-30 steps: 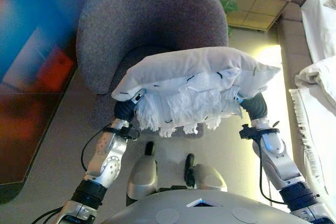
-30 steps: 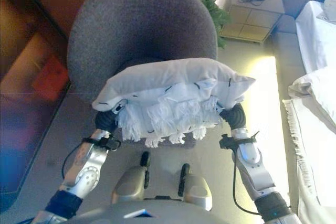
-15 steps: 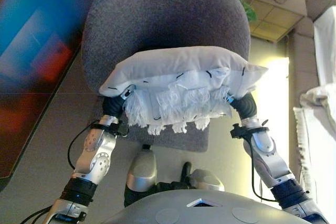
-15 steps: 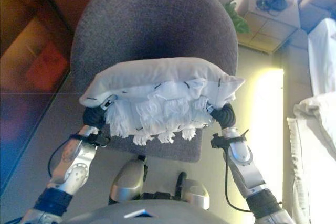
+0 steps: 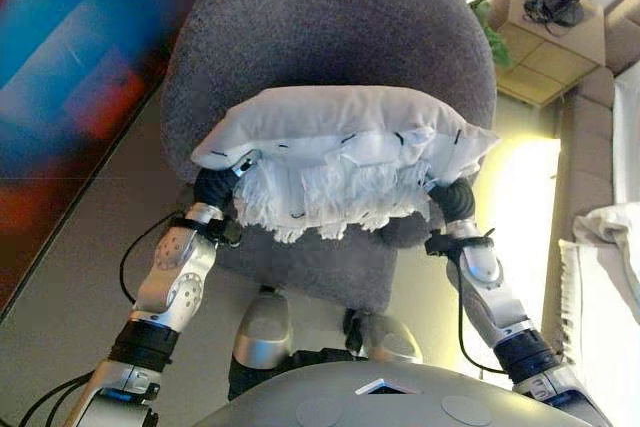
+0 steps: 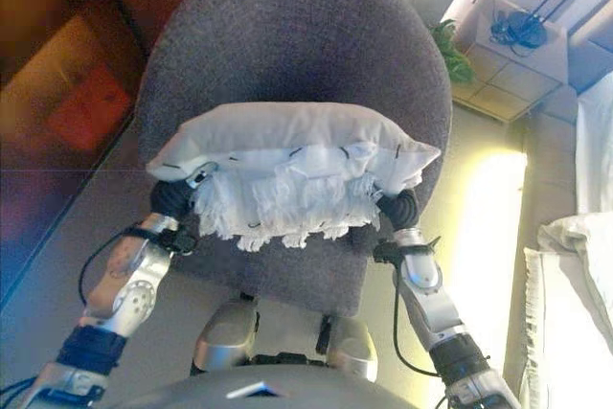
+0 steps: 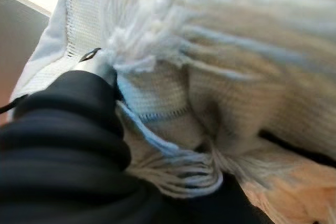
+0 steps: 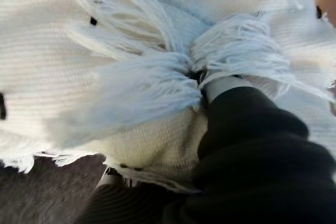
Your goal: Pick up the cushion and take it to the sofa
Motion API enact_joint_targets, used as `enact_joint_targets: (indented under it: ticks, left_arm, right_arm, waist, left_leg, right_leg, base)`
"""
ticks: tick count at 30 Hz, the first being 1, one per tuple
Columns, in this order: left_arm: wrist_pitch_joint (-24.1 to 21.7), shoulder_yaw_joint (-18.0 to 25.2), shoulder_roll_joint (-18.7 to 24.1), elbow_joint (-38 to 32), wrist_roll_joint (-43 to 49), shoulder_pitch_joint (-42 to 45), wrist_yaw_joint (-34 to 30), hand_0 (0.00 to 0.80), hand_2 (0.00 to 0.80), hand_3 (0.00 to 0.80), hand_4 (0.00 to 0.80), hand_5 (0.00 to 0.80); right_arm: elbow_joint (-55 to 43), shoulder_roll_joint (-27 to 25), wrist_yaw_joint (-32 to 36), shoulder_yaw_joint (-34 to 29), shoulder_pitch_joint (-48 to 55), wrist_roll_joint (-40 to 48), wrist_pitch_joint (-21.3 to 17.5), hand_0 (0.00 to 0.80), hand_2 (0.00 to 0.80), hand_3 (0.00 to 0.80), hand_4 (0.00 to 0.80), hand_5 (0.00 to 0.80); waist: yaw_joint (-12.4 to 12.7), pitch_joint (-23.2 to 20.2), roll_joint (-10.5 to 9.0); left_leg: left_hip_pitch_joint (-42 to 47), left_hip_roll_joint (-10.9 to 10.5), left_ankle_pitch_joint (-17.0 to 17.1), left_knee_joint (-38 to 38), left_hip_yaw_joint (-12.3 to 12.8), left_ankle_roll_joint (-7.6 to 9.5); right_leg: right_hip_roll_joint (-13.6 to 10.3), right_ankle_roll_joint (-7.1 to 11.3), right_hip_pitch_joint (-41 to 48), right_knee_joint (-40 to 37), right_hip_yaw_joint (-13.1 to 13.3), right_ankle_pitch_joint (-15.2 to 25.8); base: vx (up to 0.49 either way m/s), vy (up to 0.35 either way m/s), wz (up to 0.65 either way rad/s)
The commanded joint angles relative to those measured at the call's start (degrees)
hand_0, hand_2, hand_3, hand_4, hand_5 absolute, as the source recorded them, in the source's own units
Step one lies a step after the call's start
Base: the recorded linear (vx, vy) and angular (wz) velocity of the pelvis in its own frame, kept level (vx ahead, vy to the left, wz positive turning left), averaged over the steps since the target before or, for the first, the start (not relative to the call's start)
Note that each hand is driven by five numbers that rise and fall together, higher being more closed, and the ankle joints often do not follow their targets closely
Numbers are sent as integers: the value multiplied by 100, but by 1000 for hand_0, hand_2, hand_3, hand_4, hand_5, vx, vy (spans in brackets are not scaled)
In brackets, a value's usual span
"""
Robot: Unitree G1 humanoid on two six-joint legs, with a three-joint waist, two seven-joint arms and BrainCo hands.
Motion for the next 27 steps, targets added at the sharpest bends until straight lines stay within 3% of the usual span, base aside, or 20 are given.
enact_joint_targets:
  ticks: [1,6,14,23,27]
  left_arm:
    - [-181,-487,-292,-563,254,-295,-210,800,800,800,800,800]
    - [59,-496,-307,31,694,-516,-28,800,800,800,800,800]
    - [373,-742,-650,1152,940,-1408,453,800,800,800,800,800]
    - [62,-1184,-1160,2494,914,-3135,1355,800,800,800,800,800]
    - [198,-1319,-1368,3288,885,-3900,1612,800,800,800,800,800]
  right_arm:
    - [-577,176,482,305,-271,146,-457,800,800,800,800,800]
    - [93,412,397,471,-560,414,-441,800,800,800,800,800]
    - [1383,812,495,646,-1265,859,204,800,800,800,800,800]
    - [2871,718,551,715,-3652,1472,735,800,800,800,800,800]
    - [3606,643,699,604,-4496,1808,896,800,800,800,800,800]
  waist:
    - [5,-391,12]
    - [122,-413,-22]
    - [148,-390,74]
    - [87,279,288]
    - [30,569,335]
  left_leg:
    - [85,-47,299,-539,277,362]
    - [92,155,297,-494,423,180]
    - [2,348,372,-482,539,-20]
    - [-651,430,479,-360,412,-208]
    - [-1071,402,502,-147,323,-231]
  right_leg:
    - [-501,534,-49,-55,-182,465]
    - [-576,597,149,-275,-406,454]
    - [-653,617,176,-448,-523,489]
    - [-876,624,-550,-249,-578,536]
    - [-951,642,-1012,-111,-500,613]
  base:
    - [242,-89,16]
    - [179,-90,17]
    - [102,-34,9]
    - [-132,8,5]
    - [-178,21,4]
